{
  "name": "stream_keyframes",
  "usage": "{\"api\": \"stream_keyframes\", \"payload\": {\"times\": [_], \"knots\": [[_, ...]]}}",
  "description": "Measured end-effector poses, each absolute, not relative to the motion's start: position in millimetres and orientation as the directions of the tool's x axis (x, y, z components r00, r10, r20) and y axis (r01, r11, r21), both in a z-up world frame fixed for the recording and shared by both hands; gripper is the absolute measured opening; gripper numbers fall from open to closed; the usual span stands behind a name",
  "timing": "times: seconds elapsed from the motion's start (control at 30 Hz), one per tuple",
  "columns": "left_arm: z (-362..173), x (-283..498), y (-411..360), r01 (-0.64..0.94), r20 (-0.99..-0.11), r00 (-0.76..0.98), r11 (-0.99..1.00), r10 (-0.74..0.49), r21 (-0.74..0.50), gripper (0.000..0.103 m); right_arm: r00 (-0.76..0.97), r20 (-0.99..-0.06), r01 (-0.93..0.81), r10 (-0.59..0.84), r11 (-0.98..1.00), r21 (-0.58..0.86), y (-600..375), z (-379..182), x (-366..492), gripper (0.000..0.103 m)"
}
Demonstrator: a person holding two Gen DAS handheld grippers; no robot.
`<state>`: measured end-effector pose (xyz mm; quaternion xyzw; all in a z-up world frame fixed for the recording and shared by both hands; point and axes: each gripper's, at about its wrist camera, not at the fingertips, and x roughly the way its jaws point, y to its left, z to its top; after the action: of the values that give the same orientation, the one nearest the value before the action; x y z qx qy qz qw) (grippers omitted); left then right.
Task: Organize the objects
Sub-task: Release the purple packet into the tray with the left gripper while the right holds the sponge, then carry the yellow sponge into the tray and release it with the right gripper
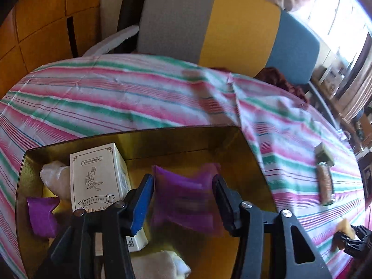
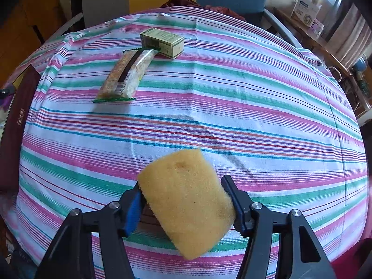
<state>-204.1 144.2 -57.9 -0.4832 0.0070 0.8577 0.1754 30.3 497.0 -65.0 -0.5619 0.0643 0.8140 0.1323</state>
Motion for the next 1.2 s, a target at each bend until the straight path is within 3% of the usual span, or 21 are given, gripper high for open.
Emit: {"api": "stream_keyframes", "payload": {"times": [0.33,0.53,0.9,1.2], "knots": [[-18.1,-151.8,109.4,-0.304,-0.762,-0.577,-0.943,0.294,-0.134,0.053,-0.357,-0.913,-0.305,0.196,-0.948,-0.084,497.2,-59.0,25.4,0.056],[1.1,-101.6,83.7,-0.314,-0.728,-0.625,-0.944,0.283,-0.097,0.053,-0.447,-0.876,-0.34,0.182,-0.94,-0.022,486.8,-32.4,21.1,0.054],[7.0,-63.2,44.8,-0.269,-0.717,-0.65,-0.959,0.251,-0.092,0.053,-0.573,-0.818,-0.063,-0.045,-0.993,0.099,341.4,17.7,-29.0,0.054],[1.7,-58.5,26.2,-0.253,-0.72,-0.642,-0.959,0.262,-0.123,0.053,-0.55,-0.815,0.115,-0.184,-0.983,0.144,239.6,26.1,-75.5,0.054]]}}
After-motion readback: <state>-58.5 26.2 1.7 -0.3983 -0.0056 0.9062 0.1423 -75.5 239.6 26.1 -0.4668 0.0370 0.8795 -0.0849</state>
